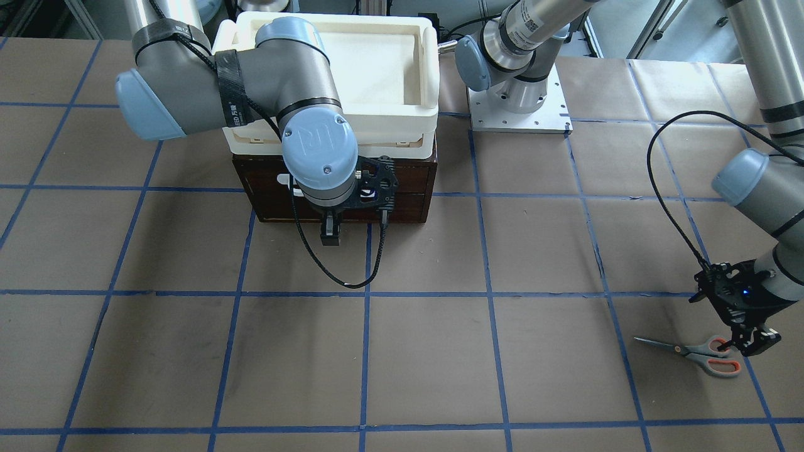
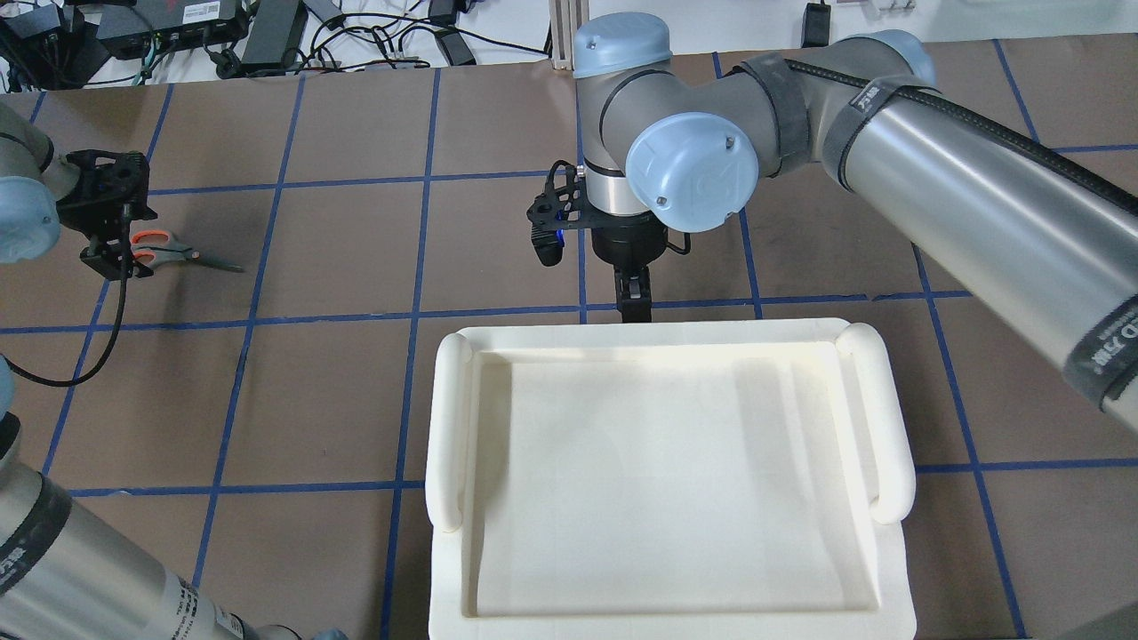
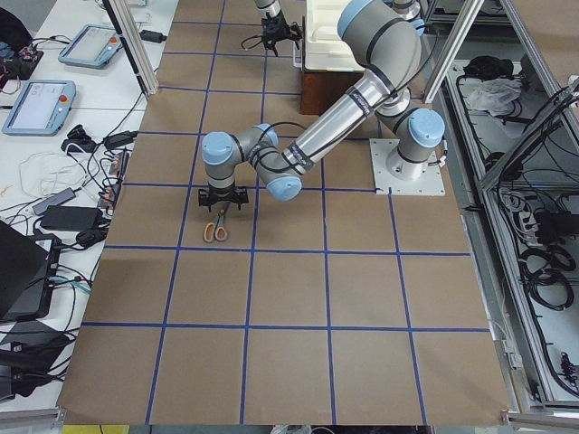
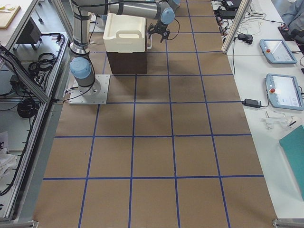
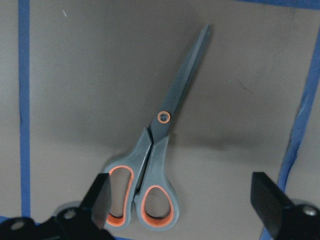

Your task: Place scissors in drawer with both arms

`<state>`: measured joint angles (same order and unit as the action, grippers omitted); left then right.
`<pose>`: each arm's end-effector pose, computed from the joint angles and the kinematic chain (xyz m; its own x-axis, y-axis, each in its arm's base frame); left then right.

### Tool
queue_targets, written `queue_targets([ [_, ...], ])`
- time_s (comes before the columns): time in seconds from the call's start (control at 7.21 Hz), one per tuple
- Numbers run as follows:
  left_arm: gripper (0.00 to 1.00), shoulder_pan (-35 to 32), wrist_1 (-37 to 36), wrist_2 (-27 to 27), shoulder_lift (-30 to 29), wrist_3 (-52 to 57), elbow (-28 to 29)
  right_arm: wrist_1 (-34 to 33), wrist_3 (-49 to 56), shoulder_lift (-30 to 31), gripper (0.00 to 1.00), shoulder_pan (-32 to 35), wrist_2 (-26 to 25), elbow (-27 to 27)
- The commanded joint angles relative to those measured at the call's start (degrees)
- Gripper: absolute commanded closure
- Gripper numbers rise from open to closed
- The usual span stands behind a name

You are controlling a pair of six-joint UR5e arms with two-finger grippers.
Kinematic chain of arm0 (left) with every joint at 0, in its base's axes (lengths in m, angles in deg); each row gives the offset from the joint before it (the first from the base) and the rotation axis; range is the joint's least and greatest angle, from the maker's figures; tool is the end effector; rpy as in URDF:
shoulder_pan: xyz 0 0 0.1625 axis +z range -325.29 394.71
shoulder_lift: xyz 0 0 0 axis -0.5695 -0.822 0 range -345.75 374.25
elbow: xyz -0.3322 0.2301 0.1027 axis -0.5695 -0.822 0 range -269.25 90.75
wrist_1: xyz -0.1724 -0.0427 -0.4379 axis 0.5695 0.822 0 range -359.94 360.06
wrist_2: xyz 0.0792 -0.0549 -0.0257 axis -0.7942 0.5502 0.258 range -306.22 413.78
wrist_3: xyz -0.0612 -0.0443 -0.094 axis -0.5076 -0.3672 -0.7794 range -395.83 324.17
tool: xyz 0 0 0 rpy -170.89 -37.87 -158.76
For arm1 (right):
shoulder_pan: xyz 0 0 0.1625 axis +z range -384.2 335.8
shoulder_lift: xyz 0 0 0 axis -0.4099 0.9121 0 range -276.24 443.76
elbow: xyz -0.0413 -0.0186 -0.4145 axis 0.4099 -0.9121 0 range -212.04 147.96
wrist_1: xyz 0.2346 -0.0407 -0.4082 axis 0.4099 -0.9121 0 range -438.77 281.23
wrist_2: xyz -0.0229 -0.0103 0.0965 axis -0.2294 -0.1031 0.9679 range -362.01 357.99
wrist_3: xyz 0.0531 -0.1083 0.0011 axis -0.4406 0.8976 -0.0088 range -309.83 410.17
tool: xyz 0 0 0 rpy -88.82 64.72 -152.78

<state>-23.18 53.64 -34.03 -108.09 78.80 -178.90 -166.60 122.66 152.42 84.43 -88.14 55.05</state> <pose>0.2638 -0.6801 0.1621 -0.1283 0.9880 -0.0860 0.9917 0.1286 -0.0025 0.3362 -0.5546 0.2598 -0.0015 -0.9350 -0.3545 -0.9988 -0.0157 0.0457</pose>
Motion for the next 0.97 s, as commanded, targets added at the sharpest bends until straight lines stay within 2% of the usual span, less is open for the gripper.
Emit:
queue_targets([
  [0.0,0.01,0.15,-2.50,3.40,-3.50,3.05,2.46,-0.85,-0.07,-0.64,0.00,0.01,-0.09,0.45],
  [0.55,0.10,0.15,-3.05,4.48,-6.50,7.10,2.99,-0.15,0.02,-1.16,0.00,0.01,-0.18,0.45],
  [0.69,0.17,0.15,-3.05,4.31,-6.59,7.19,3.08,-0.58,0.19,-1.25,0.00,0.01,-0.18,0.45],
  [0.83,0.19,0.06,-3.05,4.31,-6.68,7.20,3.25,-0.68,0.37,-1.34,0.00,0.01,-0.18,0.45],
])
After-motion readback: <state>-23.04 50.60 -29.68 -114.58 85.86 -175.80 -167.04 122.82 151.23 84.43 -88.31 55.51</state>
